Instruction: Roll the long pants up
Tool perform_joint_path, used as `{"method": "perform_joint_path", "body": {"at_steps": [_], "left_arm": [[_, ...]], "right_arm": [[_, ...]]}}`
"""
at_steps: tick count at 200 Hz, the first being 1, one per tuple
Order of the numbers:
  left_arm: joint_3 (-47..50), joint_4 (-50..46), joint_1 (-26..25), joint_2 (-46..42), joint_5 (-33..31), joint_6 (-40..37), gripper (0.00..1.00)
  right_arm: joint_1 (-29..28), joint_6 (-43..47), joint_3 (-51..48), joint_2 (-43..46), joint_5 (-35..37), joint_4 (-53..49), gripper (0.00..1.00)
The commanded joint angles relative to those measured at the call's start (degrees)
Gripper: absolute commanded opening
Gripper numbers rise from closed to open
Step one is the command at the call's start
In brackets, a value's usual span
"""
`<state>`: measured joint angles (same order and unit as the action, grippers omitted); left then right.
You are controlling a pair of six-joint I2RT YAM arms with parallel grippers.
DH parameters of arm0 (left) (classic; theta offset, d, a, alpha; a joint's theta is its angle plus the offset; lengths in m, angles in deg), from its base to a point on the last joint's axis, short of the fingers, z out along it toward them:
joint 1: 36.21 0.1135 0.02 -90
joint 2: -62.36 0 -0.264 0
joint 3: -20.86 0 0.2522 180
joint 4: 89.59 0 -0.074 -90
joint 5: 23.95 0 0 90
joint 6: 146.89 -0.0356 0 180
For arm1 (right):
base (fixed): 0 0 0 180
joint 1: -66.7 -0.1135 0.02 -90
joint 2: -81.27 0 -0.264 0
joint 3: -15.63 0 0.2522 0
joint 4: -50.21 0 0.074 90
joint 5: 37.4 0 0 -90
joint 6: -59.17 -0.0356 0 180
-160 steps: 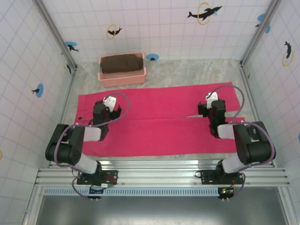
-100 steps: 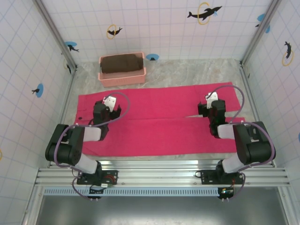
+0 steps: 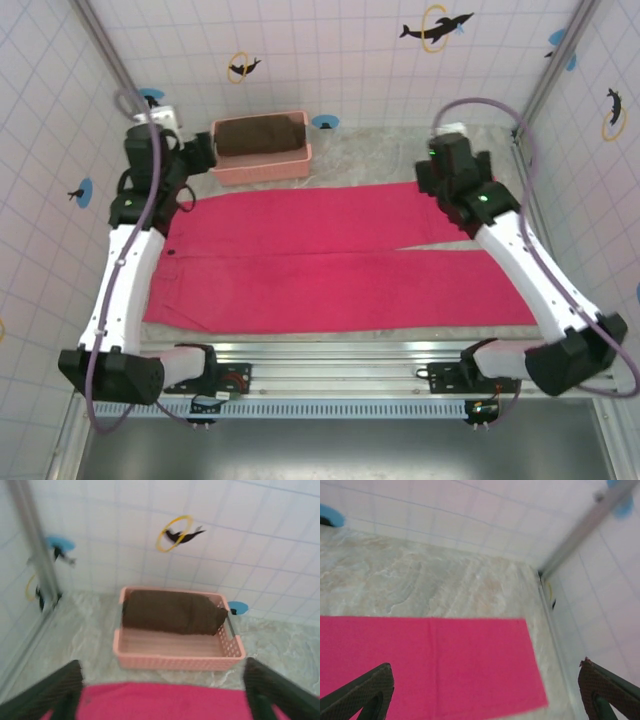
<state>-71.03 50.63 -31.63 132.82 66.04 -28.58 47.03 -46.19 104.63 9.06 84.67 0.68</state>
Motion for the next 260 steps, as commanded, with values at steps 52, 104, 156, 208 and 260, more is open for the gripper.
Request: {"method": "perform_joint_path", "body": {"at_steps": [52,104,156,208,260], "left_arm": [[18.0,-33.1,9.2,-9.8,-7.5,19.9,0.96],[31.8,-32.7,15.9,-16.8,-5.1,24.7,0.87],[38.7,-24.6,18.9,-14.3,-2.6,28.0,0.68],[40.1,-25.4,19.7,-14.3,-3.8,28.6,0.68],[43.1,-26.5,21.6,-17.0,-3.7,28.7,0.69]], "right_arm": [[32.8,-37.3,-33.6,19.7,-11.2,-10.1,0.98],[44.8,-37.9,-45.3,25.3,-16.2,-7.8,0.88],[52.6,-38.9,-50.8,21.2,-23.0,3.5,0.78],[56.1,-38.0,-53.7,15.7,-25.5,9.3,0.77],[58.1,-34.4,-52.0,7.6,-28.5,13.6,0.33]]}}
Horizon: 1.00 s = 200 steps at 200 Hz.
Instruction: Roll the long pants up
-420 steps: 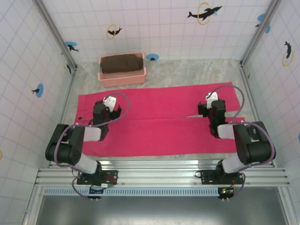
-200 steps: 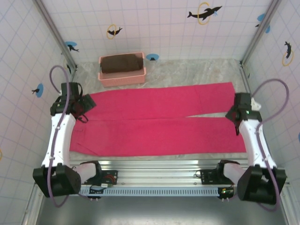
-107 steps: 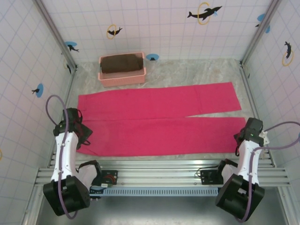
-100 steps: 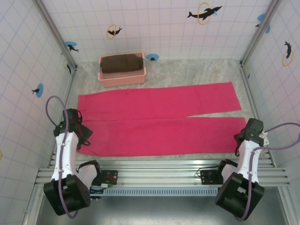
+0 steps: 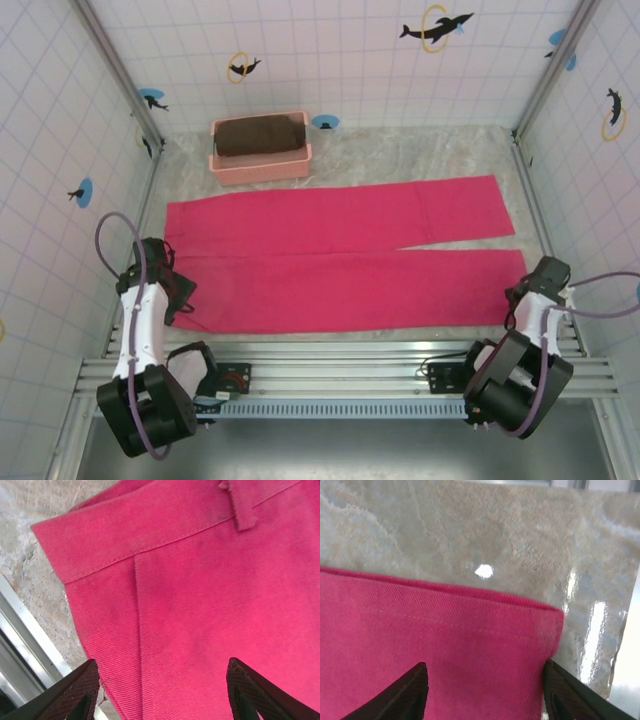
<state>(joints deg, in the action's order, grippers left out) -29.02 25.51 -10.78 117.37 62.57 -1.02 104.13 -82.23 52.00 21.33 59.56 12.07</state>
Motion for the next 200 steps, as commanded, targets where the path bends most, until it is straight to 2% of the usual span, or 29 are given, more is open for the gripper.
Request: {"method": "perform_joint_path", "body": {"at_steps": [1,17,65,94,161,200], "left_arm": [[1.1,-1.4,0.8,-1.6,-0.2,1.1,0.69],[1.1,-2.5,1.2,-2.2,-0.7,1.4,0.68],[0.9,-6.2,3.8,-4.5,-3.7,2.5,0.68],[1.1,-6.5,5.6,-1.8,-5.3,3.4,0.64],[1.4,1.0,7.8,6.7,-5.8,3.5,0.63],[1.7,6.1,8.2,12.1,-4.8,3.8,0.52]], "right_arm": [[1.1,1.7,0.8,-4.9,-3.5,2.2,0.31],[1.6,3.1,2.9,-8.0,-5.5,1.8,0.0],[2.1,5.5,7.7,-8.5,-5.1,-0.3,0.0],[2.6,5.9,9.5,-9.9,-5.5,-0.5,0.0],[2.7,8.1,10.2,-8.9,-6.1,-2.8,0.0],[2.7,10.1,10.9,-7.0,-6.2,-5.3,0.0]]}}
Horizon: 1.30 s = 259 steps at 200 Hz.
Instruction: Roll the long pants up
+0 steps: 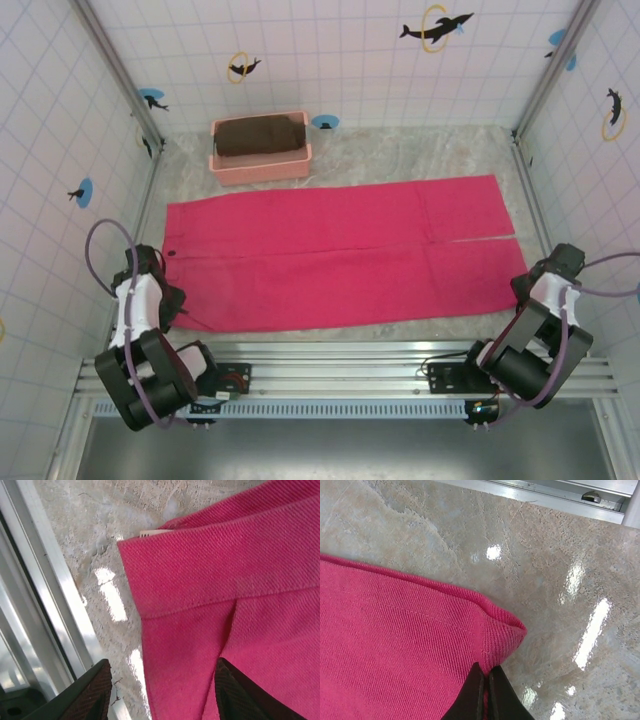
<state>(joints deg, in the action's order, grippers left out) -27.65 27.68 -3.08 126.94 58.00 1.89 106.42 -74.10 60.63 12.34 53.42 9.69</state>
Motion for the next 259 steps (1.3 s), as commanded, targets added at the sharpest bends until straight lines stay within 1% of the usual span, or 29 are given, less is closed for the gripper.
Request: {"method": "perform_joint_path", "body": {"at_steps": [1,21,62,66,74,83,90,94,98,103,123,146,169,184,195,213,235,259], "left_arm": [[0.3,4.1,0.5,2.6,-0.2,0.9,0.52],[0.4,5.8,0.5,5.2,-0.1,1.3,0.5],[1.4,7.3,0.5,7.8,-1.0,1.4,0.49],[1.6,7.4,0.5,7.9,-1.1,1.4,0.48],[2.0,7.9,0.5,8.2,-1.3,1.5,0.43],[2.3,8.3,0.6,8.6,-1.5,1.6,0.3],[2.4,8.6,0.6,9.1,-1.7,1.6,0.25],[2.3,8.5,0.6,9.3,-2.0,1.5,0.2],[2.1,8.6,0.6,9.5,-2.2,1.6,0.13],[2.0,8.6,0.6,9.7,-2.3,1.6,0.0],[1.0,8.6,0.6,10.0,-2.5,0.9,0.0],[-1.4,6.9,0.6,7.6,-2.5,-0.8,0.0],[-7.2,3.4,0.6,5.4,-3.6,-4.0,0.0],[-11.9,2.5,0.6,5.3,-3.0,-7.1,0.0],[-15.4,1.9,0.5,6.1,-2.3,-8.5,0.0],[-21.1,0.6,-0.3,8.2,-2.3,-8.6,0.0],[-26.5,1.7,-1.7,11.0,-2.8,-7.7,0.0],[-33.3,2.4,-3.9,16.9,-3.1,-7.4,0.0]], "right_arm": [[0.4,2.0,2.3,2.0,0.0,-3.0,0.0],[0.4,2.6,2.7,2.8,-0.4,-4.2,0.0],[0.6,2.7,3.6,3.5,-0.5,-5.3,0.0],[0.6,2.6,3.7,3.5,-0.7,-5.3,0.0],[0.6,2.5,3.9,3.5,-0.9,-5.4,0.0],[0.7,2.3,4.3,3.5,-1.2,-5.3,0.0],[0.6,2.3,4.6,3.5,-1.5,-5.3,0.0],[0.6,2.4,4.8,3.5,-1.8,-5.3,0.0],[0.7,2.3,4.9,3.5,-1.9,-5.3,0.0],[0.6,2.4,5.1,3.6,-2.0,-5.3,0.0],[0.6,2.8,5.5,3.6,-3.3,-4.7,0.0],[0.0,3.3,7.0,3.8,-4.5,-4.4,0.0],[-0.9,3.0,10.2,2.9,-4.8,-4.7,0.0],[-1.2,2.2,13.2,1.3,-5.8,-3.8,0.0],[-1.7,1.7,15.8,-0.3,-6.3,-3.2,0.0],[-3.5,0.6,20.4,-2.7,-6.1,-2.8,0.0],[-6.2,-0.6,25.5,-5.8,-4.0,-1.2,0.0],[-9.0,-2.8,29.8,-10.4,-1.7,1.0,0.0]]}}
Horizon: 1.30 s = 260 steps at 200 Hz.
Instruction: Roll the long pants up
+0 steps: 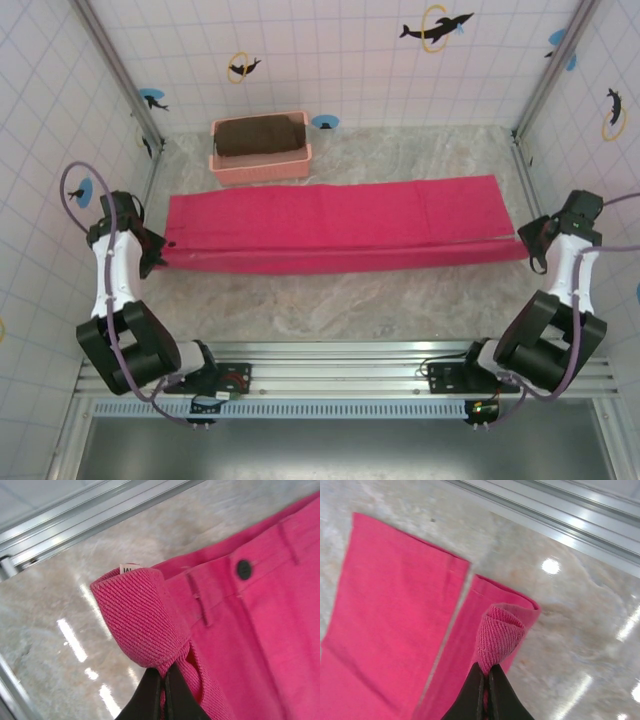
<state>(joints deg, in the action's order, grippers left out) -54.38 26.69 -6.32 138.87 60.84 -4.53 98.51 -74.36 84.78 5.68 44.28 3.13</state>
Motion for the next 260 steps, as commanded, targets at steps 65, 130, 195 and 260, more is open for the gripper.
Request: {"method": "perform_joint_path", "body": {"at_steps": [65,130,195,260], "left_arm": [[-20.5,4.3,-5.1,17.4,-10.8,1.1,0.0],[-28.4,5.8,-6.5,26.4,-10.9,0.5,0.0],[-30.5,6.3,-9.0,31.1,-13.6,3.3,0.0],[-31.4,12.0,-11.1,36.0,-14.5,5.9,0.6]], "right_arm": [[-7.2,-5.7,14.9,-13.4,14.5,11.8,0.0],[-10.2,-5.7,21.1,-20.0,17.4,15.2,0.0],[-11.8,-5.3,27.0,-28.3,17.0,16.6,0.0],[-12.4,-4.5,34.5,-38.3,14.6,19.9,0.9]]}}
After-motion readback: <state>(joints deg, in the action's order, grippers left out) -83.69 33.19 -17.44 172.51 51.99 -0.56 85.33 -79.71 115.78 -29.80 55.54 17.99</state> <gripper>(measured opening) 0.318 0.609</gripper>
